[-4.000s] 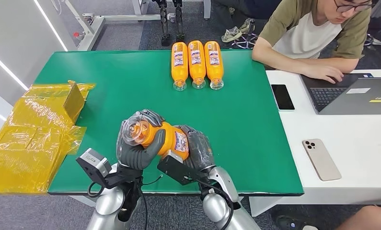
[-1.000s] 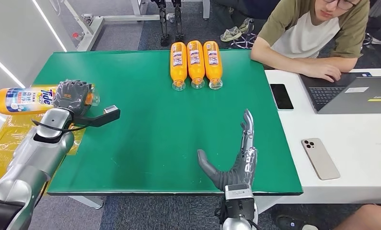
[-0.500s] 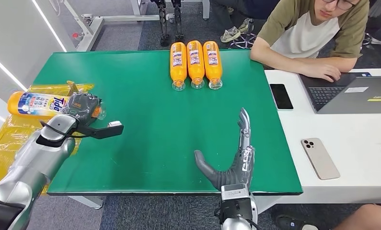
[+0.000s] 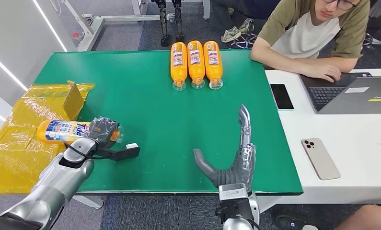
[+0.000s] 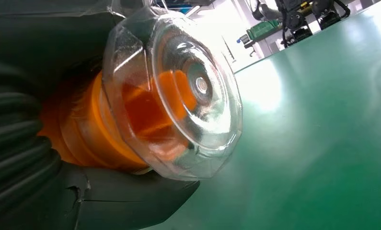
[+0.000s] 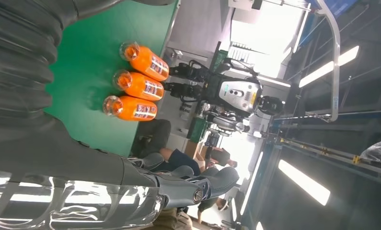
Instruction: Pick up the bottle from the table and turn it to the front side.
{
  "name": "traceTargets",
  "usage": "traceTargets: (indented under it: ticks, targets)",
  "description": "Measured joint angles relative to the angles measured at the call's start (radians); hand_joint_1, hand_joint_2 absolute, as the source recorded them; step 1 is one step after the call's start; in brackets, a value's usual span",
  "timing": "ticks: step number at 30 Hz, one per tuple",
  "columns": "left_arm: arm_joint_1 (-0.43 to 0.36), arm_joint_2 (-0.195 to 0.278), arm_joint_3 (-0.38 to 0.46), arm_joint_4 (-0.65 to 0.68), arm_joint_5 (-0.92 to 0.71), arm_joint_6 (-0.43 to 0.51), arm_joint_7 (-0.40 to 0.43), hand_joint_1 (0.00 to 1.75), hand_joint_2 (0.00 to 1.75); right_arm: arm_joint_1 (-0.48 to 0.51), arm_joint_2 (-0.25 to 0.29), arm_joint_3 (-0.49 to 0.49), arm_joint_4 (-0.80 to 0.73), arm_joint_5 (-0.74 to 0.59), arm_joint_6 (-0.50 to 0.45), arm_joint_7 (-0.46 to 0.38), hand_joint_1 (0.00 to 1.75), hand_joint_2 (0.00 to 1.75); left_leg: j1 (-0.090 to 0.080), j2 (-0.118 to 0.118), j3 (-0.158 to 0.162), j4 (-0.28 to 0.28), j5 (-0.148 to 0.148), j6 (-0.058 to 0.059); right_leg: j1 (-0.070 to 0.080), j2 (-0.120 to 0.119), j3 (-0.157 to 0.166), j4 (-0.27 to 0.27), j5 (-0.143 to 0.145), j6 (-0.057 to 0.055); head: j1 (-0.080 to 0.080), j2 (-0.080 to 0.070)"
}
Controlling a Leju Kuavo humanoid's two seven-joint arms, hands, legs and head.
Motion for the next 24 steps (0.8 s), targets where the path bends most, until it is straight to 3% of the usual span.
traceTargets:
  ticks: [13, 17, 24]
  targets:
    - [0.006, -0.02, 0.0, 0.016, -0.006, -0.002, 0.0, 1.71, 1.75, -0.001, 0.003, -0.003, -0.001, 0.006, 0.011, 0.001, 0.0, 1.75, 0.0, 0.0, 0.0, 0.0, 0.0, 0.0, 0.0, 0.0, 0.0, 0.0, 0.0, 0.0, 0.0, 0.0]
    - [0.007, -0.024, 0.0, 0.018, -0.007, -0.01, 0.003, 0.05, 1.75, -0.004, 0.005, -0.004, -0.001, 0.006, 0.022, 0.008, 0.0, 1.75, 0.0, 0.0, 0.0, 0.0, 0.0, 0.0, 0.0, 0.0, 0.0, 0.0, 0.0, 0.0, 0.0, 0.0]
    - [0.016, -0.024, 0.01, 0.018, -0.003, 0.008, 0.018, 0.0, 1.75, -0.009, 0.01, -0.012, 0.002, 0.009, 0.048, 0.035, 0.0, 1.75, 0.0, 0.0, 0.0, 0.0, 0.0, 0.0, 0.0, 0.0, 0.0, 0.0, 0.0, 0.0, 0.0, 0.0]
